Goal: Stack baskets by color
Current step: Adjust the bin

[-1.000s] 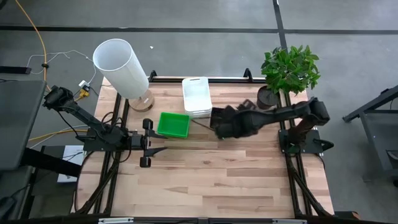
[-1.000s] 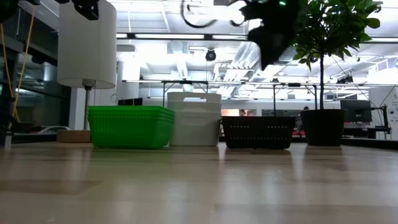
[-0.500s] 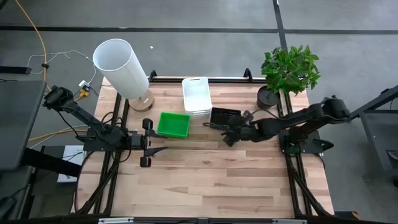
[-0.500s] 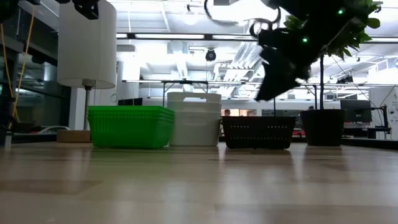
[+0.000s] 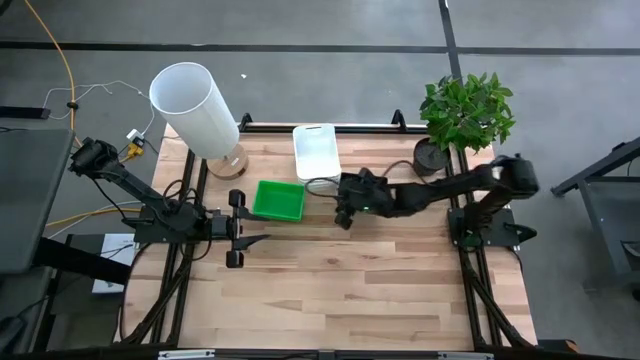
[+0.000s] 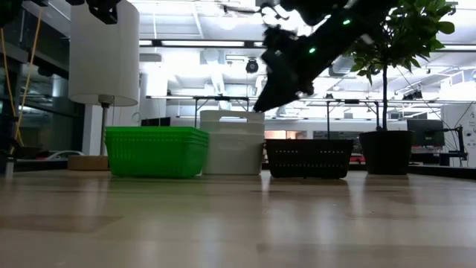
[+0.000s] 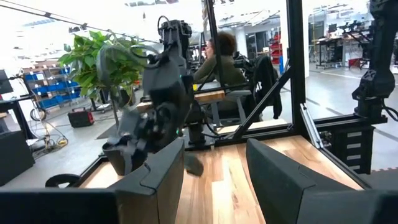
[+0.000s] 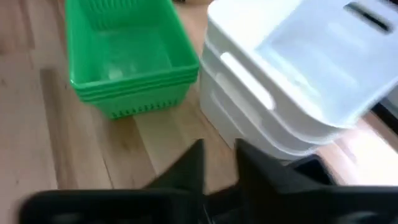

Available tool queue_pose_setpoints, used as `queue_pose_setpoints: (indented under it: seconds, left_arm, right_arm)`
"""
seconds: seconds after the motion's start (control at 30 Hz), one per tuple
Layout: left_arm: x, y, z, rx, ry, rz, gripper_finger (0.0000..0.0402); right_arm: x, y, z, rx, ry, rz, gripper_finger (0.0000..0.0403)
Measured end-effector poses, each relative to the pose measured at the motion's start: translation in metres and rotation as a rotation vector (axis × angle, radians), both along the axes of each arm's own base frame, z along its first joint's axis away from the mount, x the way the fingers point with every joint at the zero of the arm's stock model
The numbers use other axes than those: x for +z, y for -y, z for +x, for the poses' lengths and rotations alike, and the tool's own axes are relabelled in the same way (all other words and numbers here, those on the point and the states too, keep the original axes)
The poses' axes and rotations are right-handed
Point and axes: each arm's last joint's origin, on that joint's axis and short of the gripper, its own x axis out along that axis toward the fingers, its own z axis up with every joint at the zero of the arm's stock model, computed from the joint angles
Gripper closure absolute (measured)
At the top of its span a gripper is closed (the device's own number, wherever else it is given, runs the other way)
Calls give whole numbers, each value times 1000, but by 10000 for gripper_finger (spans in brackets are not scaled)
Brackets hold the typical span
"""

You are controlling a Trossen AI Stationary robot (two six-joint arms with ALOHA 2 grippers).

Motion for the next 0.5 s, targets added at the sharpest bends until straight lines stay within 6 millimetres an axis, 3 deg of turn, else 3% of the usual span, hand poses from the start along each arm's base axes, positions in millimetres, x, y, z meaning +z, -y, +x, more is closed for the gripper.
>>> queue_pose_setpoints:
  seconds: [0.1, 0.3, 0.5]
  left_arm:
    - [0, 0, 0, 0, -2, 0, 241]
    - [0, 0, 0, 0, -2, 0, 241]
    - [0, 0, 0, -1, -2, -1, 241]
  right_arm:
    - [-8, 8, 15, -8, -95, -1, 387]
    - [-13, 21, 34, -26, -197, -3, 387]
    - [-16, 28, 35, -34, -239, 3, 397]
